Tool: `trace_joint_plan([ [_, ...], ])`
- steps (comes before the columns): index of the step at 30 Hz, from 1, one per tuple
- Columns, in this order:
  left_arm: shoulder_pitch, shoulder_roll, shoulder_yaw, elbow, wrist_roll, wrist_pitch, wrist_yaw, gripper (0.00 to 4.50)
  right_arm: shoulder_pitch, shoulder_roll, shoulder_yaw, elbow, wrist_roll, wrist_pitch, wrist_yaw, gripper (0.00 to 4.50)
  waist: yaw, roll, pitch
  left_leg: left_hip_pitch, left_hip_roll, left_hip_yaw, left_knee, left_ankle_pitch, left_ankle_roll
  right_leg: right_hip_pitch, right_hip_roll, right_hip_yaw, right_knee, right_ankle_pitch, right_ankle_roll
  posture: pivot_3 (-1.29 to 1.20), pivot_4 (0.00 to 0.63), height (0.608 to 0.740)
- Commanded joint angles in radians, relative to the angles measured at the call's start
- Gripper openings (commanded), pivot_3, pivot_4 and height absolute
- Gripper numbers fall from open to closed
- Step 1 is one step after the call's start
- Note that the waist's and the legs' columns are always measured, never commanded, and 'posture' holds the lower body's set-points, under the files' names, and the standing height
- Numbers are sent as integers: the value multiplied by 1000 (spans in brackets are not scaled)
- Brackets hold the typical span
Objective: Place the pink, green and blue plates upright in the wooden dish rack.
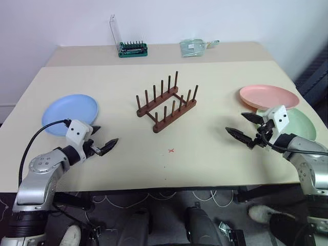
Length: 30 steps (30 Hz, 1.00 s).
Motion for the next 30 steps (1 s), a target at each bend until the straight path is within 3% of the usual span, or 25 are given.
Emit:
trace_joint_plan([
  [1,10,1,8,-49,-3,5,7,4500,-22,-24,10,-6,0,3,29,4428,1,0,0,0,0,0,0,0,0,0,0,0,0,0,0,0,150,740],
  [9,28,4,-13,-75,-17,27,-22,4500,-12,-24,21,-21,-2,17,45,4428,2,0,0,0,0,0,0,0,0,0,0,0,0,0,0,0,150,740],
  [16,-25,-4,-116,-71,5,45,-61,4500,14,-11,25,-60,-1,22,25,4428,2,0,0,0,0,0,0,0,0,0,0,0,0,0,0,0,150,740],
  [20,-174,-140,-348,30,122,47,-27,4500,30,23,40,-97,-11,19,-18,4428,11,1,-1,0,-1,0,1,0,0,1,0,0,0,0,0,0,150,740],
  [27,-296,-268,-474,230,240,-21,9,4500,111,40,-1,-221,19,65,-83,4428,9,4,-3,0,-1,0,1,0,0,1,0,0,0,0,0,0,150,740],
  [30,-382,-328,-461,386,270,-77,46,4500,159,42,-31,-279,33,86,-114,4428,25,4,-4,1,-1,0,4,0,1,4,0,0,-1,0,1,0,150,740],
])
